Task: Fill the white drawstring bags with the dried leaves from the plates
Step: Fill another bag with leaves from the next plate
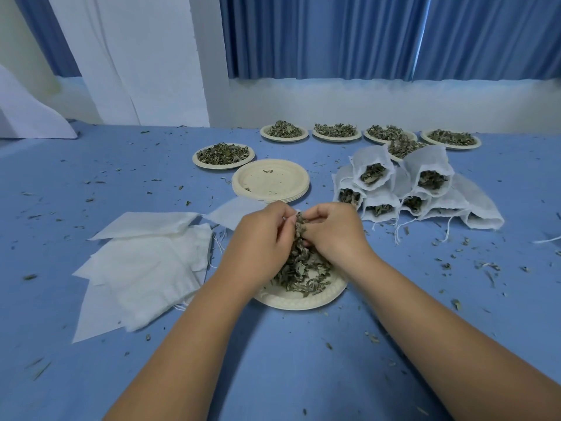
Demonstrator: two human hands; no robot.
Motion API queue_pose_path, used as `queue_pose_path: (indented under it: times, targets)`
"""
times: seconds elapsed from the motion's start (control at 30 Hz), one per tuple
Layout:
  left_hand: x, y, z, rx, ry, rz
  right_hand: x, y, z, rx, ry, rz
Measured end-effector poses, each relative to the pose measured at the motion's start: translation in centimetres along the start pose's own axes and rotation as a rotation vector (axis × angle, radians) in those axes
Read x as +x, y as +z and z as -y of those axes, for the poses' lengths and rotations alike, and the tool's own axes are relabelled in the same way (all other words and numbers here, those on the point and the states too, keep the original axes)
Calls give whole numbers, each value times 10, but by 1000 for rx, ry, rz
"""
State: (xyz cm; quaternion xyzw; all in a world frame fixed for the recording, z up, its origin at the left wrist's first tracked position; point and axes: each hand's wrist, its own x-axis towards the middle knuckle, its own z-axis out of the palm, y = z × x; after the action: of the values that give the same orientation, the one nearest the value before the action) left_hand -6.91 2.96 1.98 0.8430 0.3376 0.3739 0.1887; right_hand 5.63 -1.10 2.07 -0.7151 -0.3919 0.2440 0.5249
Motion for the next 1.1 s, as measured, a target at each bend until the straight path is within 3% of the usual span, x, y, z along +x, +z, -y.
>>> queue_pose_path:
  times: [0.17, 0.3, 0.43, 0.6, 0.73, 0.9, 1.1]
  targets:
    - [4, -1, 9, -14, -132, -70, -1, -5, 6, 147, 86, 191]
    - [4, 0, 9, -94, -214, -64, -5, -13, 11, 296, 93, 221]
    - [6, 0, 8, -228, -277, -53, -11, -8, 5, 180, -21, 125]
    - [2, 2, 2, -207, -162, 12, -10, -2, 1, 28, -193, -26]
    - [2, 3, 5, -152, -164, 7, -10, -2, 3, -16, -167, 38]
    - [6, 0, 10, -206, -274, -13, -9, -7, 7, 221, -79, 197]
    - [7, -2, 2, -432, -325, -14, -8, -3, 1, 252, -38, 19]
